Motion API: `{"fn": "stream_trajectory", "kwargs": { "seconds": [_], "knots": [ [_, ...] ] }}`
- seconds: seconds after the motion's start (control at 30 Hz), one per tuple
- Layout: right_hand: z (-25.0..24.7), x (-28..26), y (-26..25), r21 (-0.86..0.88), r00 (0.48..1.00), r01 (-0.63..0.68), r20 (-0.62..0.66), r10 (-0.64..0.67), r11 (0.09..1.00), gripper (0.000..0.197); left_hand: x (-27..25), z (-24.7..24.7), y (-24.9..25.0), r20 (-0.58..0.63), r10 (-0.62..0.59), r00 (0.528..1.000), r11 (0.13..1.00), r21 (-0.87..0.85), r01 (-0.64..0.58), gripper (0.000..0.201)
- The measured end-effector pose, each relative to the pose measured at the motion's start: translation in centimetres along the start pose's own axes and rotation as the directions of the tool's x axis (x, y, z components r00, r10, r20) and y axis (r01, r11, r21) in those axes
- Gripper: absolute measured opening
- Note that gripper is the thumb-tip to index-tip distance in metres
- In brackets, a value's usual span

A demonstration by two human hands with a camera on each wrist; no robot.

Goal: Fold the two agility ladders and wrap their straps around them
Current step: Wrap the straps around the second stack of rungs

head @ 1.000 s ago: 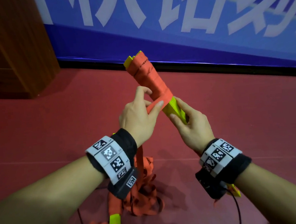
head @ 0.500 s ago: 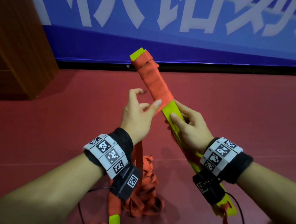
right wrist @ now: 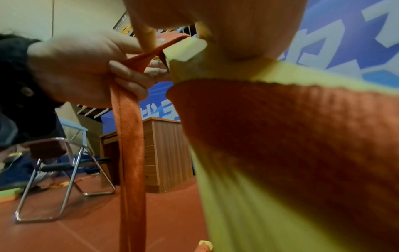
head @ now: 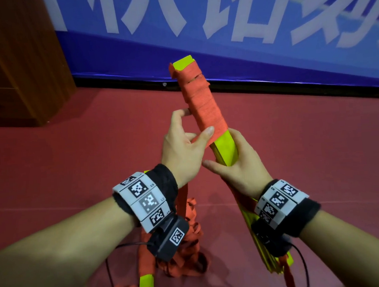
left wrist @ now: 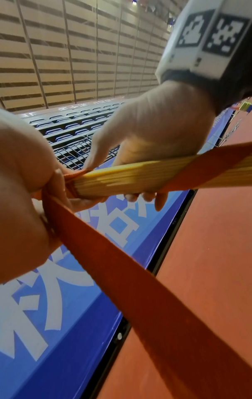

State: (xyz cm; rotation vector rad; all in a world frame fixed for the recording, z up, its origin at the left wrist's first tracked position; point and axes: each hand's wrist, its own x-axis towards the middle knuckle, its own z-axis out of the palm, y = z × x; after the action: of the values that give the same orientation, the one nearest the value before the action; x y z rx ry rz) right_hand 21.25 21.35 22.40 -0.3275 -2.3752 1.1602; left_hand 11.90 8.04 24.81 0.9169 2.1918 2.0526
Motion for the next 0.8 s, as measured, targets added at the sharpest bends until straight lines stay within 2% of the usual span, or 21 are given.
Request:
{"fn": "stream_trajectory", "kwargs": {
  "seconds": [0.1, 0.27, 0.4, 0.5, 0.7, 0.8],
  "knots": [
    [-0.2, -0.2, -0.3, -0.111, 0.998, -0.027, -0.051, 0.021, 0.993, 0.082, 0.0, 0.2, 0.2, -0.024, -0.039, 0.999, 0.999, -0.004, 0.039, 0.043],
    [-0.4, -0.5, 0.0, -0.251, 0.985, -0.014, -0.171, -0.030, 0.968, 0.075, 0.1, 0.2, 0.1, -0.050, -0.086, 0.995, 0.996, 0.020, 0.088, 0.043],
    [-0.7, -0.6, -0.1, -0.419, 0.969, -0.029, -0.234, -0.077, 0.907, 0.066, 0.1, 0.2, 0.4, -0.069, -0.117, 0.991, 0.993, -0.008, 0.117, 0.045],
    [-1.0, -0.3, 0.1, -0.494, 0.970, 0.033, -0.194, -0.147, 0.869, 0.064, 0.2, -0.2, 0.8, -0.062, -0.146, 0.987, 0.989, -0.020, 0.145, 0.049],
    [-1.0, -0.2, 1.0, -0.570, 0.986, 0.087, -0.069, -0.154, 0.817, 0.069, -0.4, -0.7, 0.4, 0.050, -0.113, 0.992, 0.982, 0.158, 0.104, 0.064],
    [-1.2, 0.0, 1.1, -0.574, 0.989, 0.106, -0.023, -0.146, 0.812, 0.069, -0.5, -0.6, 0.3, 0.054, -0.109, 0.993, 0.982, 0.163, 0.099, 0.069]
  ]
}}
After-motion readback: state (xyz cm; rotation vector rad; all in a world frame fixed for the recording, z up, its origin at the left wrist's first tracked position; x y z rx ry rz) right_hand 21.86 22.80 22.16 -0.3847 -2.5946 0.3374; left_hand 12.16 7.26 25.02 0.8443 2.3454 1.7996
